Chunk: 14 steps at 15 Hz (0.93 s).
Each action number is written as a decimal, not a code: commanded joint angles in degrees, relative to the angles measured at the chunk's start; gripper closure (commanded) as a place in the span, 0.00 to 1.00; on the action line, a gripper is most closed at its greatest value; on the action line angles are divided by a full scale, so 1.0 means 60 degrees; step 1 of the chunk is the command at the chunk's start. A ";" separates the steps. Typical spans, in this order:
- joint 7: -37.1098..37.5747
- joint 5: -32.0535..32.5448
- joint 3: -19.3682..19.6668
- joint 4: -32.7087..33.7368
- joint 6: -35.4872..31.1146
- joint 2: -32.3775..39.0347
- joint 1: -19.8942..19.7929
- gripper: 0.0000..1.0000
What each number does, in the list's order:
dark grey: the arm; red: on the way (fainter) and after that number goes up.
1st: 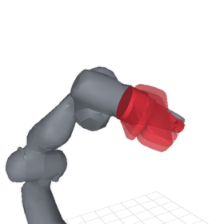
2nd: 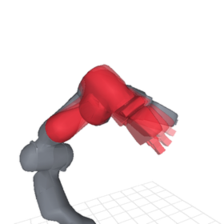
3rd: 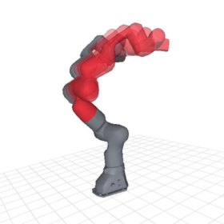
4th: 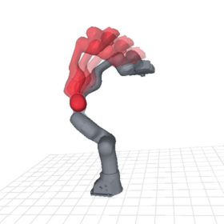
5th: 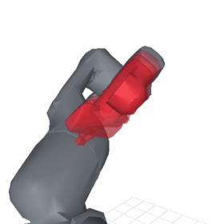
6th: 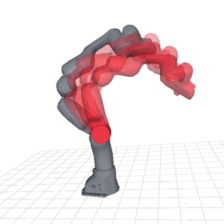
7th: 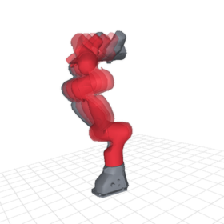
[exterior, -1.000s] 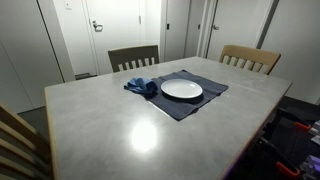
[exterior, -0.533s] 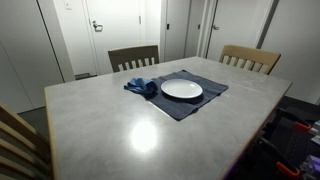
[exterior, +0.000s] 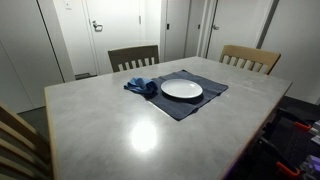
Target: Wipe the plate with the towel
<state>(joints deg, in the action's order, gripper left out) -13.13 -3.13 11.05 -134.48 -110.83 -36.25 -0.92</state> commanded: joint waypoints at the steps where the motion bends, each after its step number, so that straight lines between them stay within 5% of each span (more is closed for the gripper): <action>1: -0.0395 0.0166 -0.0286 0.1037 0.0420 0.1092 0.0167 0.00; 6: -0.1108 0.0197 -0.0354 0.1854 0.0558 0.1998 0.0350 0.00; 14: -0.0652 0.0120 -0.0969 0.1671 -0.0837 0.2382 0.0511 0.00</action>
<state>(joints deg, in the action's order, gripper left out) -17.38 -2.70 7.09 -125.20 -112.20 -24.86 1.66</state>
